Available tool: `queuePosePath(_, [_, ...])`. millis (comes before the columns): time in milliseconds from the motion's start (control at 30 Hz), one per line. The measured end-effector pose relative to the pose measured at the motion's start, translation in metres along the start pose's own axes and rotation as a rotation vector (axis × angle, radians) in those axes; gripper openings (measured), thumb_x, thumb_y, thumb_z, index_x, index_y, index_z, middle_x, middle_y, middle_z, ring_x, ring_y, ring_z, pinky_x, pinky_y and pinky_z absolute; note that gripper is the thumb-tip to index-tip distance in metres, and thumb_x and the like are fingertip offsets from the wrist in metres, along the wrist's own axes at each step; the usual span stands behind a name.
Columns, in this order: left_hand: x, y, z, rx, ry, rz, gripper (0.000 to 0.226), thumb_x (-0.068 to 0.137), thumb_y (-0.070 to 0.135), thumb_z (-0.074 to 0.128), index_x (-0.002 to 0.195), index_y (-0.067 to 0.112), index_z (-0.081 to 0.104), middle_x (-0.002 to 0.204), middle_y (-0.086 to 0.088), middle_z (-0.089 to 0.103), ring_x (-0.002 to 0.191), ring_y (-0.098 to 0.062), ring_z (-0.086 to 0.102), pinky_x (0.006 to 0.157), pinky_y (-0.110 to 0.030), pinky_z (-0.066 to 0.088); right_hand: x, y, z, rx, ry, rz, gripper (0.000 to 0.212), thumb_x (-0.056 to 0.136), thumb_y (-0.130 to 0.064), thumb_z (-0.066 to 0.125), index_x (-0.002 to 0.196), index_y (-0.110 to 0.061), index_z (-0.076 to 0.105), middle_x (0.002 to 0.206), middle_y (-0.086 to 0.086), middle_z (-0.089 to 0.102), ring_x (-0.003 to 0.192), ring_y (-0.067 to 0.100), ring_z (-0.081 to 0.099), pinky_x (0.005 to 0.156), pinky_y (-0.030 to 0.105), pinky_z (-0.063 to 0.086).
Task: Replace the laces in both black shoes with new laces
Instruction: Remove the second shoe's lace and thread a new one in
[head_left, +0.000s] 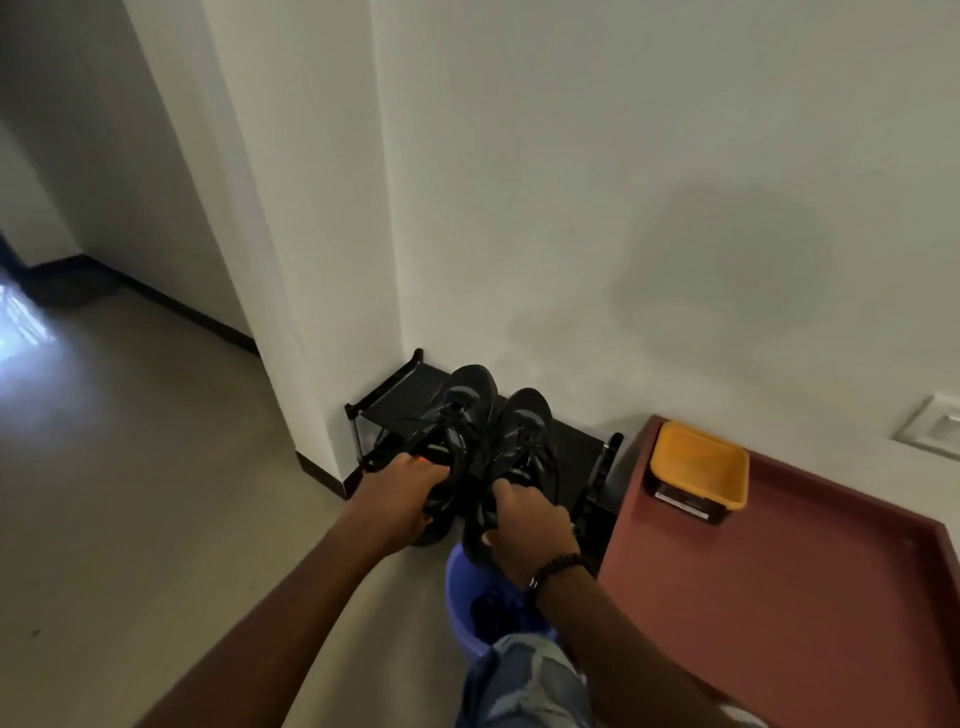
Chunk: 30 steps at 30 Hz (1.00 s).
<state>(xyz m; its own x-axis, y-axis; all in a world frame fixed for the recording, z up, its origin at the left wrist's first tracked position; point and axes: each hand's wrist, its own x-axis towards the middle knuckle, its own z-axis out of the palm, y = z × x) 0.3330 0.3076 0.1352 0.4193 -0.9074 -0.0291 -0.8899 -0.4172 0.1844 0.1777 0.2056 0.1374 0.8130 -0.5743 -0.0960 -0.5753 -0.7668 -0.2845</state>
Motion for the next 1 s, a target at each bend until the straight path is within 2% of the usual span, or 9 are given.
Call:
queuePosePath(133, [0.019,-0.045,0.05,0.027,-0.074,-0.037,0.052,0.09,0.03,0.063,0.138,0.037,0.045,0.134,0.01,0.049,0.123,-0.014,0.044,0.09,-0.032,0.05,0.046,-0.005,0.05,0.013,-0.111,-0.028,0.034,0.097,-0.029,0.056,0.127,-0.017,0.043,0.131,0.006,0.051,0.122,0.029,0.048,0.094,0.044,0.042])
queuePosePath(267, [0.009,-0.09,0.077,0.05,-0.164,-0.098,0.056,0.089,0.032,0.063,0.141,0.038,0.042,0.136,0.014,0.049,0.127,-0.012,0.04,0.083,-0.027,0.05,0.074,-0.028,0.089,0.005,-0.203,-0.11,0.035,0.098,-0.027,0.055,0.128,-0.014,0.043,0.13,0.009,0.052,0.12,0.03,0.048,0.09,0.042,0.043])
queuePosePath(333, [-0.001,-0.114,0.085,0.049,-0.191,-0.131,0.056,0.09,0.033,0.062,0.142,0.039,0.041,0.138,0.014,0.049,0.129,-0.011,0.039,0.086,-0.028,0.051,0.085,-0.045,0.109,0.001,-0.234,-0.146,0.033,0.098,-0.025,0.056,0.126,-0.013,0.044,0.128,0.009,0.054,0.118,0.03,0.05,0.09,0.042,0.044])
queuePosePath(600, [-0.017,-0.175,0.11,0.058,-0.255,-0.167,0.059,0.091,0.028,0.063,0.144,0.041,0.04,0.137,0.012,0.048,0.128,-0.009,0.04,0.091,-0.028,0.05,0.102,-0.089,0.178,-0.048,-0.234,-0.273,0.033,0.096,-0.024,0.056,0.123,-0.009,0.046,0.12,0.013,0.056,0.111,0.032,0.053,0.082,0.041,0.046])
queuePosePath(833, [-0.012,-0.212,0.156,0.017,-0.268,-0.184,0.053,0.088,0.029,0.068,0.136,0.04,0.047,0.13,0.012,0.053,0.12,-0.008,0.045,0.086,-0.03,0.053,0.13,-0.091,0.207,0.019,-0.298,-0.197,0.04,0.097,-0.027,0.058,0.131,-0.012,0.043,0.125,0.012,0.056,0.114,0.03,0.053,0.094,0.042,0.046])
queuePosePath(1000, [0.051,-0.226,0.182,-0.019,-0.216,-0.118,0.058,0.086,0.023,0.07,0.137,0.038,0.048,0.132,0.009,0.051,0.123,-0.012,0.044,0.087,-0.034,0.053,0.184,-0.06,0.22,-0.03,-0.245,-0.097,0.046,0.095,-0.027,0.062,0.134,-0.012,0.043,0.129,0.011,0.055,0.12,0.029,0.051,0.097,0.042,0.044])
